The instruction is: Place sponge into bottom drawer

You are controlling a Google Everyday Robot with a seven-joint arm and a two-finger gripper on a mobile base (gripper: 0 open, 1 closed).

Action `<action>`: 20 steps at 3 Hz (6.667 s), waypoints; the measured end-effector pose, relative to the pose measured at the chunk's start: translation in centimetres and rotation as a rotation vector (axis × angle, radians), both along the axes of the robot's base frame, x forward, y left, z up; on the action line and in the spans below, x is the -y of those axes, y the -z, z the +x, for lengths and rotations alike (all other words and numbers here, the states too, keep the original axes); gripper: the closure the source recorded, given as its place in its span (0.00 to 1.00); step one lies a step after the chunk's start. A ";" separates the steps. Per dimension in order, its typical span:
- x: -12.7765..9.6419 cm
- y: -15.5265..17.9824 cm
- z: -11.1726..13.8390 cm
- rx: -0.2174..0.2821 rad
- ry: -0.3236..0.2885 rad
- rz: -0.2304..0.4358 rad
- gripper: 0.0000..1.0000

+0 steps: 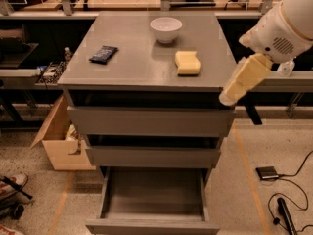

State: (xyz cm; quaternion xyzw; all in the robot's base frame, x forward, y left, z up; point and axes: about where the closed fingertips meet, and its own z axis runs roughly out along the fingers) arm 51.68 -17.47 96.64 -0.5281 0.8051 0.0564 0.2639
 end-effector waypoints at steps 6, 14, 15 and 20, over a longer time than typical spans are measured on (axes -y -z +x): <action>-3.9 7.1 17.9 -0.004 0.483 0.071 0.00; -4.7 5.7 14.5 -0.026 0.412 0.000 1.00; -5.0 6.8 11.8 -0.095 0.356 0.055 1.00; -8.5 17.3 -1.0 -0.150 0.009 -0.082 1.00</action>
Offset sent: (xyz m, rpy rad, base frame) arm 0.1460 0.0224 -0.0313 0.0045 -0.0530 -0.3782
